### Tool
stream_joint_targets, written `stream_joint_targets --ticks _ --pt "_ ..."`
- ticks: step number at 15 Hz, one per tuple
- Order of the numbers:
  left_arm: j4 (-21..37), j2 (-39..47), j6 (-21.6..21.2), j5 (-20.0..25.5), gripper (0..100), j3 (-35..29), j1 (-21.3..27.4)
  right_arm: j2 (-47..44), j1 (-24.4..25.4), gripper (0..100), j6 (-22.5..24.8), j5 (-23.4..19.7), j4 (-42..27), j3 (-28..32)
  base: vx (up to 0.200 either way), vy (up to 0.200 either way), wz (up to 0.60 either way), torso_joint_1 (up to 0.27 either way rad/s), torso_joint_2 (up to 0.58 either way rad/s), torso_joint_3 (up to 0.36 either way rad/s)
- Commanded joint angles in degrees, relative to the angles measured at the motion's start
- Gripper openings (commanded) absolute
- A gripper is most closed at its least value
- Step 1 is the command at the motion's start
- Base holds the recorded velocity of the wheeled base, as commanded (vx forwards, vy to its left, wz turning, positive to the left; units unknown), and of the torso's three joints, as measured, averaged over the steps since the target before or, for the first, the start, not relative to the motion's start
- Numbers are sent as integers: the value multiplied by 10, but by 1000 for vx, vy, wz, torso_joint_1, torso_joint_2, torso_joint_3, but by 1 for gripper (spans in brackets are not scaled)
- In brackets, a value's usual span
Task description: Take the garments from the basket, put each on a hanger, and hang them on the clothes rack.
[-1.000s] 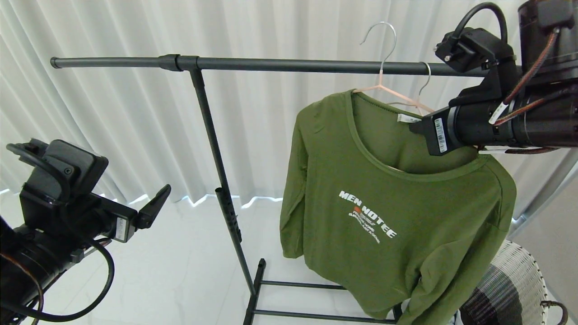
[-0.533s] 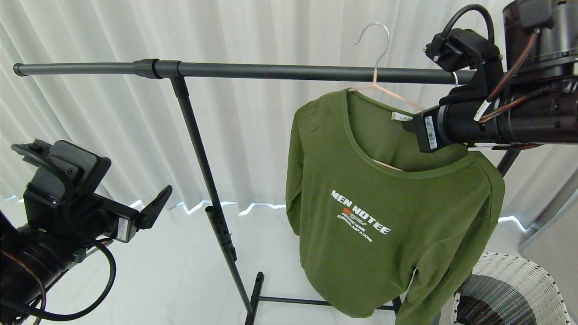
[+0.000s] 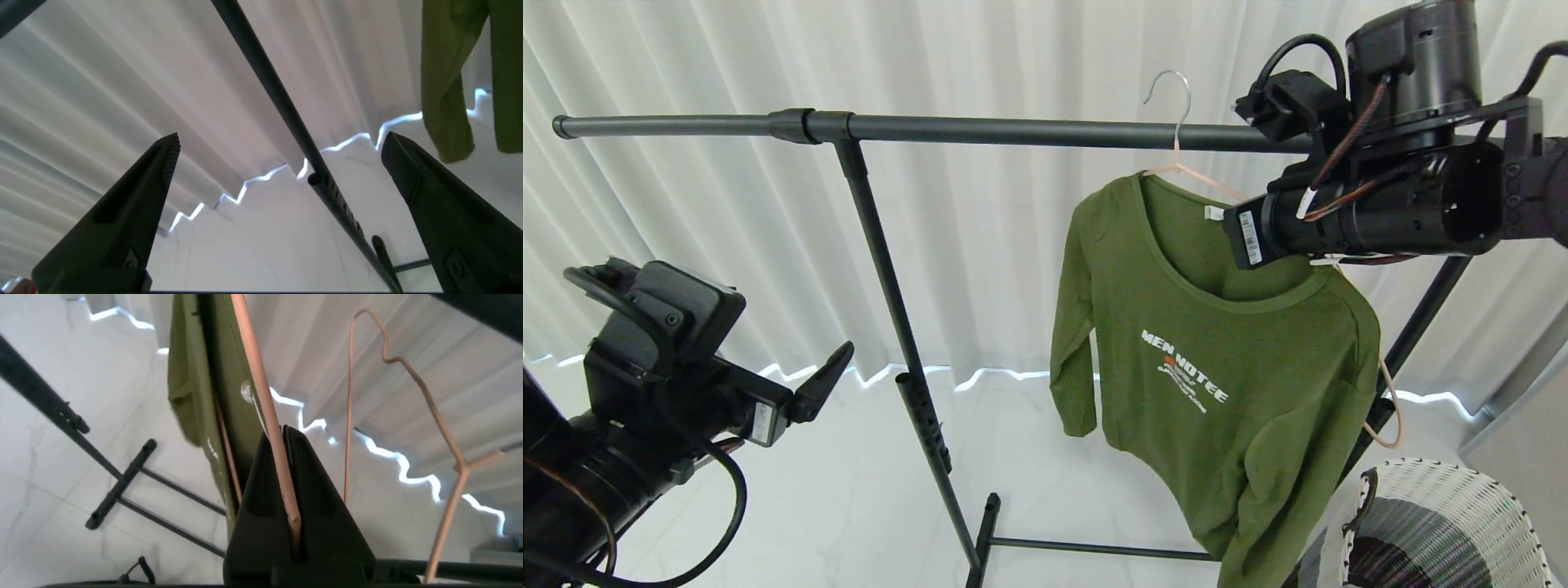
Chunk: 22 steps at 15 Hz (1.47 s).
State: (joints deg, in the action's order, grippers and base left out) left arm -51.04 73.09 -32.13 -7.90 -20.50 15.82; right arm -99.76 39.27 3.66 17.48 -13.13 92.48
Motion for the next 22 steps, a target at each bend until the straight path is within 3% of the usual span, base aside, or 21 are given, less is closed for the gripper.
stream_joint_targets --ticks 1,13,14,18,22 --pt "0 1 0 0 100 0 1 -22 -4 0 0 0 0 5 0 0 0 0 0 0" --pt "0 -1 0 0 100 2 2 -37 16 0 -1 -1 2 4 0 0 0 0 0 0" --pt "0 -1 0 0 100 3 2 -35 17 100 -1 0 1 2 0 0 0 0 0 0" --pt "-1 -3 1 0 100 3 2 -17 18 100 -28 4 4 -5 0 0 0 0 0 0" --pt "-1 -2 1 0 100 6 1 56 18 100 -48 5 32 -68 0 0 0 0 0 0"
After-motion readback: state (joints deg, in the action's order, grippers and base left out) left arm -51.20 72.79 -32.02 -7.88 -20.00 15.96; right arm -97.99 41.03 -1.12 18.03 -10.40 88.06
